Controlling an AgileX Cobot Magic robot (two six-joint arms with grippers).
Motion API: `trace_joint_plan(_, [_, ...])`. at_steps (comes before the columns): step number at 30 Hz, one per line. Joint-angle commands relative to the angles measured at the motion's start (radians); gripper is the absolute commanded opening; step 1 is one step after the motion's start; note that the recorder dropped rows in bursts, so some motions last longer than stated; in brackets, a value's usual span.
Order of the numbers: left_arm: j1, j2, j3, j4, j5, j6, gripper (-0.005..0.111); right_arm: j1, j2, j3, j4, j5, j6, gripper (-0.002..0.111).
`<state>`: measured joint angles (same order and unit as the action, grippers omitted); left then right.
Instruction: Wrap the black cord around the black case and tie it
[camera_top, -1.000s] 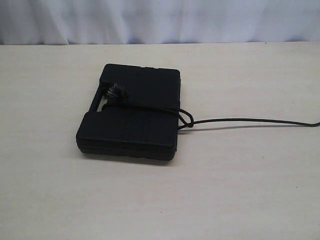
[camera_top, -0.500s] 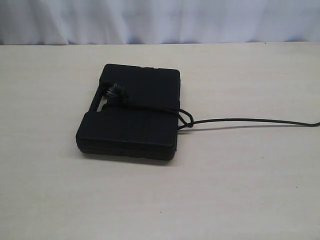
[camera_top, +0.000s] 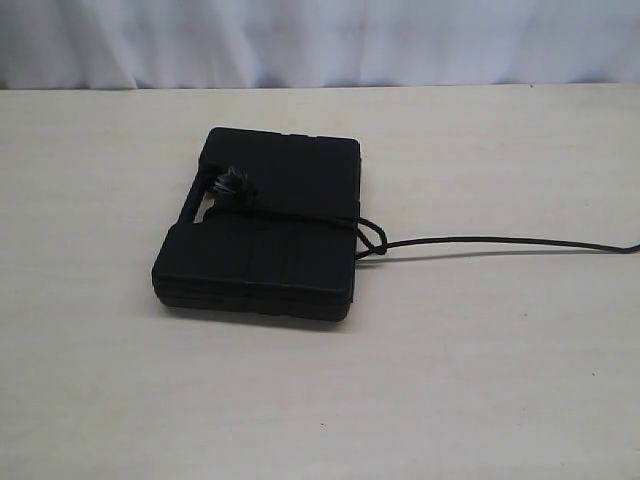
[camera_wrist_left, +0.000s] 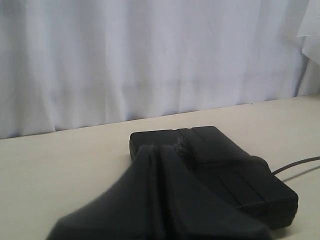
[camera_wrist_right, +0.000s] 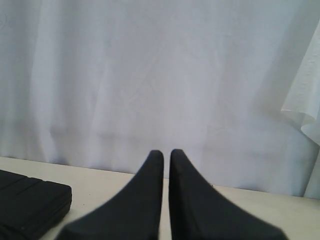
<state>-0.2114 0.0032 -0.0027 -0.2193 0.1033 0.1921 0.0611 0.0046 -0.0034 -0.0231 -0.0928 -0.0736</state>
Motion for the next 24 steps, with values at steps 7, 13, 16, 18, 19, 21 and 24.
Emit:
trace_joint_plan(7, [0.003,-0.003,0.003,0.01,0.029,-0.006,0.0,0.012,-0.005,0.003,-0.008,-0.007,-0.01,0.004])
trace_joint_plan(13, [0.003,-0.003,0.003,0.185,0.153,-0.006,0.0,0.012,-0.005,0.003,-0.008,0.141,-0.01,0.004])
trace_joint_plan(16, [0.003,-0.003,0.003,0.18,0.18,-0.006,0.0,0.012,-0.005,0.003,-0.008,0.304,-0.01,0.004])
trace_joint_plan(18, [0.003,-0.003,0.003,0.18,0.185,-0.006,0.0,0.012,-0.005,0.003,-0.008,0.385,-0.01,0.004])
trace_joint_plan(19, [0.003,-0.003,0.003,0.178,0.192,-0.006,0.0,0.012,-0.005,0.003,-0.008,0.414,-0.01,0.004])
trace_joint_plan(21, [0.003,-0.003,0.003,0.173,0.198,-0.006,0.0,0.012,-0.005,0.003,-0.008,0.412,-0.01,0.004])
trace_joint_plan(24, [0.008,-0.003,0.003,0.173,0.198,-0.006,0.0,0.012,-0.005,0.003,-0.008,0.412,-0.01,0.004])
